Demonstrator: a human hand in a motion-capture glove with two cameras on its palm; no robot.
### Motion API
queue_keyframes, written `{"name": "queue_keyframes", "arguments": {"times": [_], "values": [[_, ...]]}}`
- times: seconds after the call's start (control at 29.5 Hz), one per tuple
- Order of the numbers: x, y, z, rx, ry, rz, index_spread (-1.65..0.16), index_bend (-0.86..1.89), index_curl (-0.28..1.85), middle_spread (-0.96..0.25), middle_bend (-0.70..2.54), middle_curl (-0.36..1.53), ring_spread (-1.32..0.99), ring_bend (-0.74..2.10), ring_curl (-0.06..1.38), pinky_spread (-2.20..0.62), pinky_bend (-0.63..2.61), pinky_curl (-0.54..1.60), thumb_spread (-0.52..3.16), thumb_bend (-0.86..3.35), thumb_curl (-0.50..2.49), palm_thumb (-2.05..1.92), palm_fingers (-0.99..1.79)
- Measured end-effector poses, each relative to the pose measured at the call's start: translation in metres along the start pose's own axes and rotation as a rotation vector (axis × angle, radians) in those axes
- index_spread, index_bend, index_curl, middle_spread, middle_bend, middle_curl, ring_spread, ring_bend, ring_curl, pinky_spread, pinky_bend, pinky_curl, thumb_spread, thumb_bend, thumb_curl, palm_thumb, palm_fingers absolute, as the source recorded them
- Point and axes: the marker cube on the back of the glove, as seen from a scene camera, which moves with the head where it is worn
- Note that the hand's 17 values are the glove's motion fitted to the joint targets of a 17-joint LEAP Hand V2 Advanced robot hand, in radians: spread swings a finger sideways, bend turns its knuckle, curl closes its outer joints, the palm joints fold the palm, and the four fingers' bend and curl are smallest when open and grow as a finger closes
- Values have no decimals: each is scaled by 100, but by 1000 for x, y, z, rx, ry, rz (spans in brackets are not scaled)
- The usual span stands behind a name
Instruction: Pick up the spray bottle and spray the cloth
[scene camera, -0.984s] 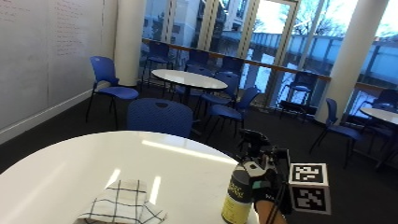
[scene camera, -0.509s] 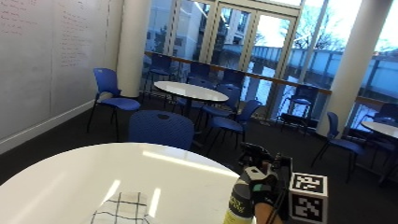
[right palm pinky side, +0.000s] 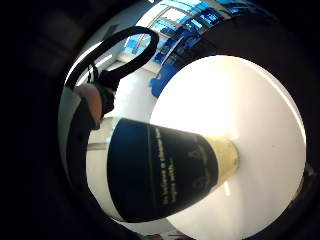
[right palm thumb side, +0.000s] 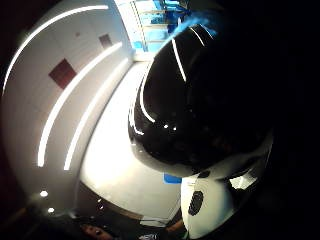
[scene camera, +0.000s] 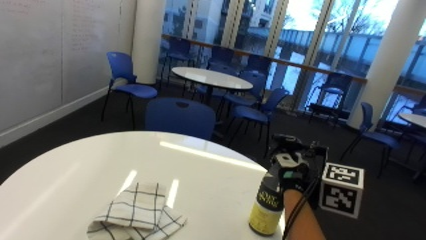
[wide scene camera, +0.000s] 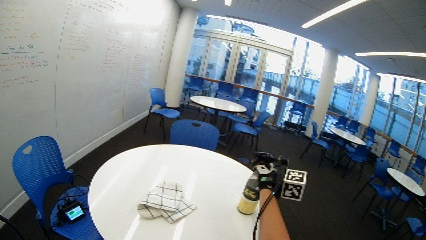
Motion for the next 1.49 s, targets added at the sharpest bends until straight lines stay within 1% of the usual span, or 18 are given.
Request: {"name": "queue_keyframes", "arguments": {"times": [0.2,0.31,0.44,0.68,0.85,1.26,1.49], "values": [[-126,-44,-17,251,5,-284,-29,28,45,-23,52,48,-21,50,41,-13,30,28,64,-4,56,92,137],[-184,-50,-21,308,-3,-385,-29,27,46,-24,53,49,-23,51,41,-19,36,31,60,-3,58,92,140],[-243,-45,-21,352,-22,-460,-30,28,47,-25,55,50,-25,53,42,-24,39,33,57,-3,60,91,141],[-299,-32,-14,380,-51,-541,-31,29,49,-26,56,51,-26,56,44,-28,43,36,53,-3,63,91,140],[-311,-22,-8,381,-71,-563,-31,30,51,-26,58,51,-26,58,44,-29,43,36,52,-3,65,91,140],[-267,-26,2,368,-26,-513,-31,32,53,-26,59,52,-27,59,45,-30,45,37,50,-3,69,90,139],[-260,-31,8,324,-24,-531,-32,32,54,-26,60,52,-27,60,45,-30,45,38,50,-3,71,90,138]]}}
